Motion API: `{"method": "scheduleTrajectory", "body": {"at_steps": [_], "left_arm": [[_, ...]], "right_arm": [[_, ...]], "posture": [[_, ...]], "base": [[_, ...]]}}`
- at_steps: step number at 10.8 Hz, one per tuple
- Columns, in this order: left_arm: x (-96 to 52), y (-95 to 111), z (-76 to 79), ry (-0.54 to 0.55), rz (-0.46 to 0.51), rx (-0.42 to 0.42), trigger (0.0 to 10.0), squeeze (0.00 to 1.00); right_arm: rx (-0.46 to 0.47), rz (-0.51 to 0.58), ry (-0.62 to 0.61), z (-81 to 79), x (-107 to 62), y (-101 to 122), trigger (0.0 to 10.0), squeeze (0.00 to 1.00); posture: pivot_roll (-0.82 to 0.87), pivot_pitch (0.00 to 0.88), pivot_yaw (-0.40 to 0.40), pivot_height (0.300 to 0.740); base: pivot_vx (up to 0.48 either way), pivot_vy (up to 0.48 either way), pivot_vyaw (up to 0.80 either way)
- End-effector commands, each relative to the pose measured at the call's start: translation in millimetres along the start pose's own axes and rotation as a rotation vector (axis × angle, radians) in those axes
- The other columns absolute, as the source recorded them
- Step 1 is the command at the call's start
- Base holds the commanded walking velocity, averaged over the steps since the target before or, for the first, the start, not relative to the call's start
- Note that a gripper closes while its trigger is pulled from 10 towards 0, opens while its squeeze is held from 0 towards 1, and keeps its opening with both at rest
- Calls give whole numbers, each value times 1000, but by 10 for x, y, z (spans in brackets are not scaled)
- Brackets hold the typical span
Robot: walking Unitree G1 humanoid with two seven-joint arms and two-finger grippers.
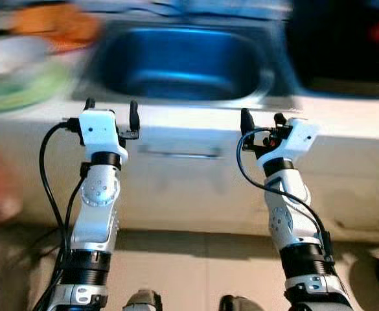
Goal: Kitchen organization
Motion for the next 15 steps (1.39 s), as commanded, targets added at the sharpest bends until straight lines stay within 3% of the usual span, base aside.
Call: {"method": "scheduleTrajectory", "body": {"at_steps": [1,4,10,12,15], "left_arm": [[1,61,49,-5,20,2,10000,0],[7,37,41,-1,4,5,10000,0],[10,39,51,-19,4,18,10000,0],[9,63,112,-48,12,16,10000,0],[8,73,147,-71,16,16,10000,0]], "right_arm": [[-8,4,-9,44,14,41,10000,0],[-27,11,-1,37,14,62,10000,0],[2,19,-13,39,33,72,10000,0],[18,28,-30,67,37,96,10000,0],[5,52,-24,46,36,130,10000,0]], "posture": [[37,151,-1,740],[35,149,-1,740],[41,146,-1,740],[38,148,1,740],[41,147,3,740]], "base": [[0,0,0],[0,0,258],[296,0,129],[300,0,-800],[304,0,0]]}}
Point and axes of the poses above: a point about 5 cm out from each wrist's last joint towards the gripper, its own x axis pointing out of the wrist towards the gripper, its own y axis along the axis of the wrist's last joint, z = x × y, the point moved 5 cm from there along x, pointing out of the wrist towards the gripper, and after that the axes turned 11 degrees about x, right-handed, at the moved point
